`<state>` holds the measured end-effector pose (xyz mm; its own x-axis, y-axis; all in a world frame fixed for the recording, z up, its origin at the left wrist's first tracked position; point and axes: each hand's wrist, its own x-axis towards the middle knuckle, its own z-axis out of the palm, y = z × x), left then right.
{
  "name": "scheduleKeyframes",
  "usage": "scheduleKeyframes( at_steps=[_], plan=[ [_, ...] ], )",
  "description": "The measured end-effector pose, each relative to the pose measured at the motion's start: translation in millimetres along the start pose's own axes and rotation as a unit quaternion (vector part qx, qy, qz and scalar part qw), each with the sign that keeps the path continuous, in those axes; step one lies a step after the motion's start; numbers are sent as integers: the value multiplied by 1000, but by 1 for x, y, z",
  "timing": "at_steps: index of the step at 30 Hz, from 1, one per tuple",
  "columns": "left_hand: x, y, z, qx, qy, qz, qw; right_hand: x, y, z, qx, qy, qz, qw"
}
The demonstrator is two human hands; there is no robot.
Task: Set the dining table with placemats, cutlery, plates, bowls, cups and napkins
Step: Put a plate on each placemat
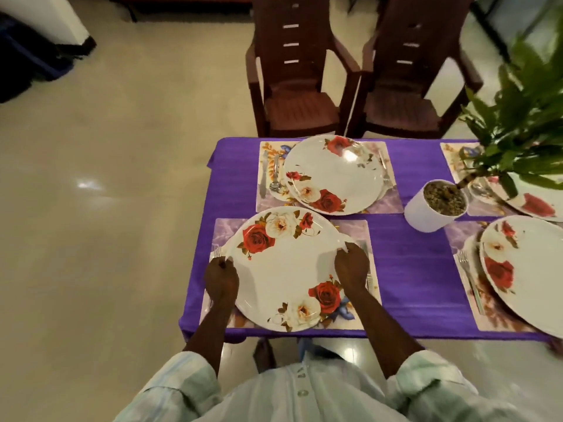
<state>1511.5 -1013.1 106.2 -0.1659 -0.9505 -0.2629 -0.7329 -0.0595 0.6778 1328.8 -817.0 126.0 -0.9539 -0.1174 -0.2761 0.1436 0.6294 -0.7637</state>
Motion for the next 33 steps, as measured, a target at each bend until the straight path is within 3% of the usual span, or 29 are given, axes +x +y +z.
scheduleKeyframes(
  at_steps=[12, 17, 33],
  plan=[
    [9, -12, -9, 29, -52, 84, 995, -38, 16, 0, -46, 80, -24, 995],
    [10, -12, -7, 41, -60, 90, 993, -39, 14, -2, -60, 74, -7, 995],
    [10, -10, -5, 49, -58, 77, 994, -23, 30, -4, -146, 14, -84, 986]
  ],
)
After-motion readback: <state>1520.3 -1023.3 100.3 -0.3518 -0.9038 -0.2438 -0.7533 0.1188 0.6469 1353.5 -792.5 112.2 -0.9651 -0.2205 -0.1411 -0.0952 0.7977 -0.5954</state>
